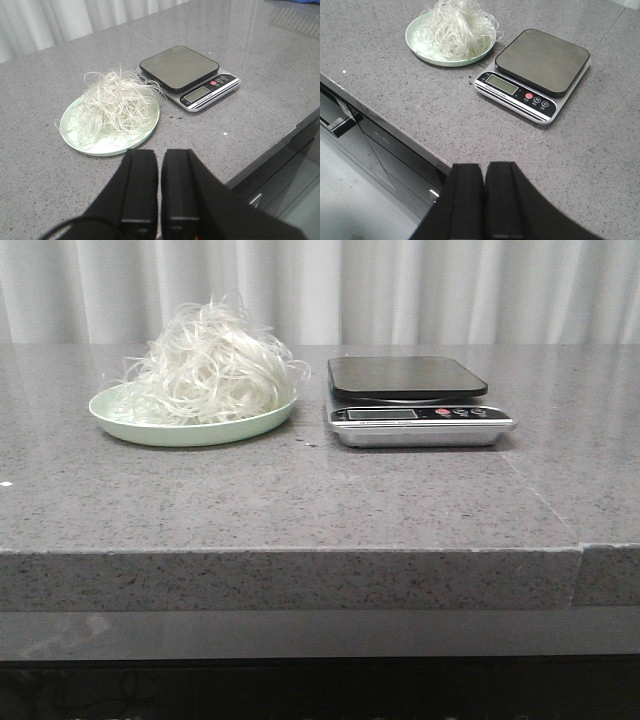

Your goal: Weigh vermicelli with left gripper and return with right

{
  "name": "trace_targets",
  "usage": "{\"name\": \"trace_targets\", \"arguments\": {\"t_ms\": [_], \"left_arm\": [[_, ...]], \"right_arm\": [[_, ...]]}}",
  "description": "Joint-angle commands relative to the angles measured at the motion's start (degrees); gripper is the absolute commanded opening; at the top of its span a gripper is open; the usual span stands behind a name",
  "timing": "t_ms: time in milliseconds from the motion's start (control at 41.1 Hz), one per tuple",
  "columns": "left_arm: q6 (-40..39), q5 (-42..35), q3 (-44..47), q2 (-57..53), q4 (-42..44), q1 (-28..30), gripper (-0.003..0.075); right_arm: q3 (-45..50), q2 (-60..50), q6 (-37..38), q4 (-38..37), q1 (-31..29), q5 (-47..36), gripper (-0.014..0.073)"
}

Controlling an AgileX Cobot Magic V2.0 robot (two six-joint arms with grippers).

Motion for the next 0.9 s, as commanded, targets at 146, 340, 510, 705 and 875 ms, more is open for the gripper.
{"name": "trace_targets", "arguments": {"t_ms": [146,340,510,705,875], "left_arm": [[-0.7,-4.3,-1.4,0.3,0.0,-0.4,0.0144],[-0.7,-5.4,0.0,-1.2,0.0,-0.4,0.0144],[-0.7,-15.4,9.0,-8.3,1.5,5.4,0.0144],[-0.7,-34.4,26.9,-19.1,2.1,18.8,0.0144],[-0.7,-45.1,40.1,-25.4,1.7,28.6,0.0144]], "right_arm": [[-1.4,0.3,-0.2,-0.6,-0.3,-3.5,0.0160],[-1.4,0.3,-0.2,-0.6,-0.3,-3.5,0.0160],[-1.4,0.3,-0.2,-0.6,-0.3,-3.5,0.0160],[-1.4,0.3,-0.2,-0.6,-0.3,-3.5,0.0160],[-1.4,0.3,-0.2,-0.6,-0.3,-3.5,0.0160]]}}
